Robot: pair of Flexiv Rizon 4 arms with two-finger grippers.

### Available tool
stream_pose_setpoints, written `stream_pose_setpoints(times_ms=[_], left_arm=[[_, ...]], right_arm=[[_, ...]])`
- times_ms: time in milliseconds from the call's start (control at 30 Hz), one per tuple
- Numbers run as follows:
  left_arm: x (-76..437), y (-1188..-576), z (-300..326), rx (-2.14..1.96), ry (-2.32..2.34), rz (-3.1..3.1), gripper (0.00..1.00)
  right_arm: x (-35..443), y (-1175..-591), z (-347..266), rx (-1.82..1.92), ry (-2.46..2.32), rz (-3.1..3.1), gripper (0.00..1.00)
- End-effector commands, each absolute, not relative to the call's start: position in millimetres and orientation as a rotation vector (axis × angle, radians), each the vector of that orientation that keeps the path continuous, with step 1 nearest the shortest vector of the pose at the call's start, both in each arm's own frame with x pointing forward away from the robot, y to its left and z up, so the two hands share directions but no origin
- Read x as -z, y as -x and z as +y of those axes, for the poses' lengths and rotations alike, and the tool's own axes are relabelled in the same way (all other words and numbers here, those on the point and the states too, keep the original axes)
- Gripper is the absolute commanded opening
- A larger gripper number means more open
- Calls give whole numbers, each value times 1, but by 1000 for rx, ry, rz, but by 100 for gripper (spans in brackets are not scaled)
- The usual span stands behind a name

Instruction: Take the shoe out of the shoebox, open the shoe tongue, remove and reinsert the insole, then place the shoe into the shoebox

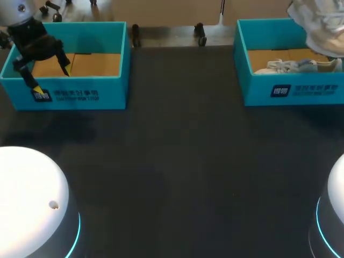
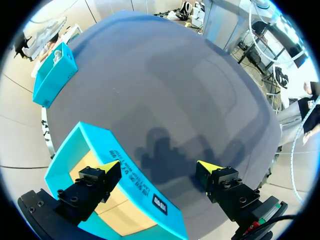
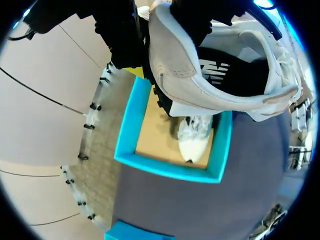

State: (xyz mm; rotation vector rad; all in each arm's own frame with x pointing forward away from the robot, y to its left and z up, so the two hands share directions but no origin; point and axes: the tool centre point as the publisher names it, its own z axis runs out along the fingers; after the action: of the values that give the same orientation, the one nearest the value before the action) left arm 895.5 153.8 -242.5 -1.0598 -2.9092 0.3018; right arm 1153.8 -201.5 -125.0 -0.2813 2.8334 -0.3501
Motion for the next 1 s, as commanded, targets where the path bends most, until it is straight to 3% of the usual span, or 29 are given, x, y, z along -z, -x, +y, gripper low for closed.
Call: stream_pose_setpoints(times_ms=[33, 400, 900, 1000], left_arm=[[242, -895, 154, -299, 1061, -2908, 100], [242, -895, 154, -299, 1061, -2908, 100], [242, -895, 154, -299, 1061, -2908, 100], [242, -895, 154, -299, 1061, -2908, 100]], right_arm=[[147, -1173, -227, 305, 288, 2861, 0], [158, -1190, -257, 280, 150, 2871, 0], [179, -1151, -289, 134, -984, 2866, 0], [179, -1151, -289, 134, -984, 2866, 0]])
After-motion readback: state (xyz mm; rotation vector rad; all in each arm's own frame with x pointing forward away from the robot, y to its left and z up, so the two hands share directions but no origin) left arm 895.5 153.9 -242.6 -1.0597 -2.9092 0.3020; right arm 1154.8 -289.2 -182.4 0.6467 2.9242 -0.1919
